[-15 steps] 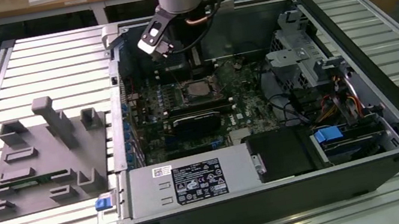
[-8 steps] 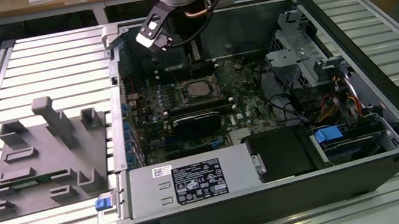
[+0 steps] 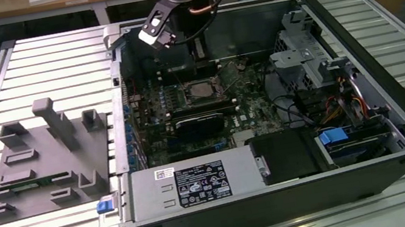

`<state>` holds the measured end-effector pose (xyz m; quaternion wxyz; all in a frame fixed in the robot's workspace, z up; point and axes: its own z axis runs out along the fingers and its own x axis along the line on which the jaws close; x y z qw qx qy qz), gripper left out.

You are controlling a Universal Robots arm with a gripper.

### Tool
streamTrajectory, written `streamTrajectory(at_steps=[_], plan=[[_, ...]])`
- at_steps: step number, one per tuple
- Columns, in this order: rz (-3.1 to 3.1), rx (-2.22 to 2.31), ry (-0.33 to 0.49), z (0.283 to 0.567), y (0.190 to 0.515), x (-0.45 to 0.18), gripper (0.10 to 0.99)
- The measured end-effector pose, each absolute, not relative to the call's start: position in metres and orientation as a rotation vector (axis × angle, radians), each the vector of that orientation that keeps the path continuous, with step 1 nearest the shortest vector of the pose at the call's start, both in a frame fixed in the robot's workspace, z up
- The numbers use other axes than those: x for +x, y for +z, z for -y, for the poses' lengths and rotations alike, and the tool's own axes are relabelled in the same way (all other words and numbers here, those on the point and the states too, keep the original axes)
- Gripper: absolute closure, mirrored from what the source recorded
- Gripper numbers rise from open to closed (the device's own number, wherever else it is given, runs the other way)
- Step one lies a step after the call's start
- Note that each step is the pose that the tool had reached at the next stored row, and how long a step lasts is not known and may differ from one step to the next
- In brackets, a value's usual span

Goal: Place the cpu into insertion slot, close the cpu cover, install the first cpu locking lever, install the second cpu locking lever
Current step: 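Place the cpu into insertion slot, then close the cpu cover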

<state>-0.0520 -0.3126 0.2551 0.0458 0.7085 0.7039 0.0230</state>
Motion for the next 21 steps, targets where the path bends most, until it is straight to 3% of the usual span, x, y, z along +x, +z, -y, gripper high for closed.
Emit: streamTrajectory(at_steps=[21], plan=[[-2.149,2.163,0.070,0.3126,0.2639,-0.0504,0.984]])
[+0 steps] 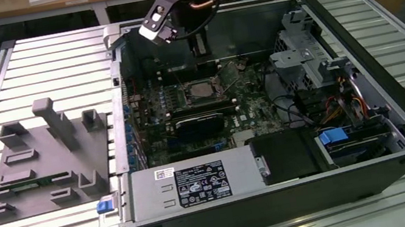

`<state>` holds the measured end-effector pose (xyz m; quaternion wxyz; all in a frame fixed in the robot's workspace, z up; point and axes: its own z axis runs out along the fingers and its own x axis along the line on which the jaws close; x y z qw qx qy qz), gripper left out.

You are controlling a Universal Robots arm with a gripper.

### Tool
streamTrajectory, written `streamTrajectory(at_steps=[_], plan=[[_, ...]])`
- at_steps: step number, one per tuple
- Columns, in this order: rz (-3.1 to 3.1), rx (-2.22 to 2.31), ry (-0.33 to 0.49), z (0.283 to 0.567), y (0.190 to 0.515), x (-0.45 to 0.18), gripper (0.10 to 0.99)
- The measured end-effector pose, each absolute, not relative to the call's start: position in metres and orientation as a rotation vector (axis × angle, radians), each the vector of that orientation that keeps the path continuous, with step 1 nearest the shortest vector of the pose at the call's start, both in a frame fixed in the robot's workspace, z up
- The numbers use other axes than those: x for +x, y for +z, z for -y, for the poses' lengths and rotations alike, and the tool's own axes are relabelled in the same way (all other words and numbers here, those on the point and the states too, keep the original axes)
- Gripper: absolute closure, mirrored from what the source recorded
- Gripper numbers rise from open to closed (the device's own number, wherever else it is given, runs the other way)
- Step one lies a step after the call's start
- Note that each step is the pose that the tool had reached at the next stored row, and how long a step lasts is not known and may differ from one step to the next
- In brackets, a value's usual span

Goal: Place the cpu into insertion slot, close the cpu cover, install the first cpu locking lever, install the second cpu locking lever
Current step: 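Close the cpu cover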

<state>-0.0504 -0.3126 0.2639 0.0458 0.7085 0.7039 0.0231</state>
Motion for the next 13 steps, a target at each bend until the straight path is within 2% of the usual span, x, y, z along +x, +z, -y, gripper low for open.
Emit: streamTrajectory(at_steps=[13], plan=[[-2.152,2.165,0.065,0.313,0.267,-0.037,0.984]])
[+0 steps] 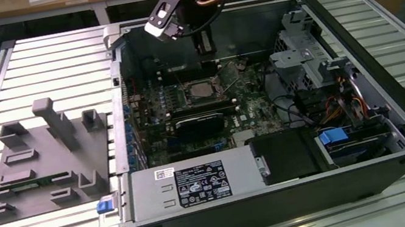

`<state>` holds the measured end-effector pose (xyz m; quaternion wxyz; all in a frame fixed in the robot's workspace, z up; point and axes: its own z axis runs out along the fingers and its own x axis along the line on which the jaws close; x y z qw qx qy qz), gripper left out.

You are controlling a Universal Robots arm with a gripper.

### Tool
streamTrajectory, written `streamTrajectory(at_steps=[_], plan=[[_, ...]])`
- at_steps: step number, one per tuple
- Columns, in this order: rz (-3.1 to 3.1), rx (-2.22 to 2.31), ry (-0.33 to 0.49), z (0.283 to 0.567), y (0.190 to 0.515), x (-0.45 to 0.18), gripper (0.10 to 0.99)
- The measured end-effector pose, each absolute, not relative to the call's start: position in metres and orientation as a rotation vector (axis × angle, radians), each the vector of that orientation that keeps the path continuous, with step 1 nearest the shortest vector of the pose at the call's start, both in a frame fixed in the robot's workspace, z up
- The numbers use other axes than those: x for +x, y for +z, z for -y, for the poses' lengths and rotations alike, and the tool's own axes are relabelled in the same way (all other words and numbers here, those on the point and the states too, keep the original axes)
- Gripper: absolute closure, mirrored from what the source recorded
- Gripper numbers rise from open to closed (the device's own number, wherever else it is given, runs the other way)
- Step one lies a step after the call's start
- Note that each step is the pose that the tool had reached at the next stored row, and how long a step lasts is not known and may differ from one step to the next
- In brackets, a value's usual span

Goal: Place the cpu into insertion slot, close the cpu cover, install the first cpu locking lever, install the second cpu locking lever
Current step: 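Close the cpu cover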

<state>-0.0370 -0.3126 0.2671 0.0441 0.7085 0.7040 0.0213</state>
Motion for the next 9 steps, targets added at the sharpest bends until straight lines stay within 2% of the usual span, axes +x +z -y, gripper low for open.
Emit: streamTrajectory(at_steps=[9], plan=[[-2.155,2.169,0.058,0.313,0.267,-0.012,0.984]])
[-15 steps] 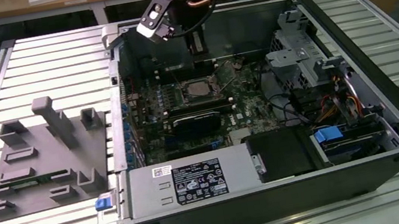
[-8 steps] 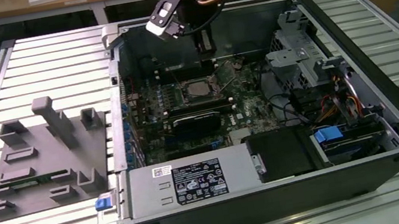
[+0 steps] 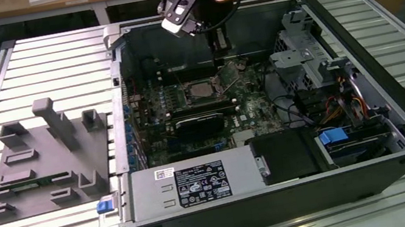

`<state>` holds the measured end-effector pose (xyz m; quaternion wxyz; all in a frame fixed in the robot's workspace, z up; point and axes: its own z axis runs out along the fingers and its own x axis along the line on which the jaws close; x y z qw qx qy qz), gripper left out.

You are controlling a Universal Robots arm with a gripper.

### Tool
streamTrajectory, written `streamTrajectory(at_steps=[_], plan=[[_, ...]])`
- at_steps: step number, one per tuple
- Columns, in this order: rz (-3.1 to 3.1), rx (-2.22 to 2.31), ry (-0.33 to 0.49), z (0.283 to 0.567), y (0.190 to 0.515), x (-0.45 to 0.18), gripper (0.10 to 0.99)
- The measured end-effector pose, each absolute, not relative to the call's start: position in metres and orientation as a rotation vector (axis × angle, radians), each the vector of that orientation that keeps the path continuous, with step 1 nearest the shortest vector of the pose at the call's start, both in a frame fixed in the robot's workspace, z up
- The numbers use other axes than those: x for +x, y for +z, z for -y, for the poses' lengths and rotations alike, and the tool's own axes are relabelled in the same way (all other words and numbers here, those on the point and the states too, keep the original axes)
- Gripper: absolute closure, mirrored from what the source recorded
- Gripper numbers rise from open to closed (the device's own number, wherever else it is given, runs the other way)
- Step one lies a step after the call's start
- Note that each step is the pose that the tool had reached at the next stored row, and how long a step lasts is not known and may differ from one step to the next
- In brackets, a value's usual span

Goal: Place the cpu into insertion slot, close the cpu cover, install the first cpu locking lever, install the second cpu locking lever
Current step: 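Close the cpu cover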

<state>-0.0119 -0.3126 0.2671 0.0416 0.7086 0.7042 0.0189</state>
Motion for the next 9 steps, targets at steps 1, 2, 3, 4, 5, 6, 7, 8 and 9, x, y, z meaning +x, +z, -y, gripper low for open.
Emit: streamTrajectory(at_steps=[1,2,3,4,5,6,7,8,9], plan=[[-2.156,2.169,0.057,0.313,0.267,-0.010,0.984],[-2.156,2.169,0.057,0.313,0.267,-0.008,0.984],[-2.156,2.170,0.056,0.313,0.267,-0.005,0.984],[-2.157,2.170,0.055,0.313,0.267,-0.003,0.984],[-2.157,2.170,0.055,0.313,0.267,0.000,0.984],[-2.157,2.171,0.054,0.313,0.267,0.002,0.984],[-2.158,2.171,0.053,0.313,0.267,0.005,0.984],[-2.158,2.171,0.052,0.313,0.267,0.007,0.984],[-2.158,2.172,0.052,0.313,0.267,0.009,0.984]])
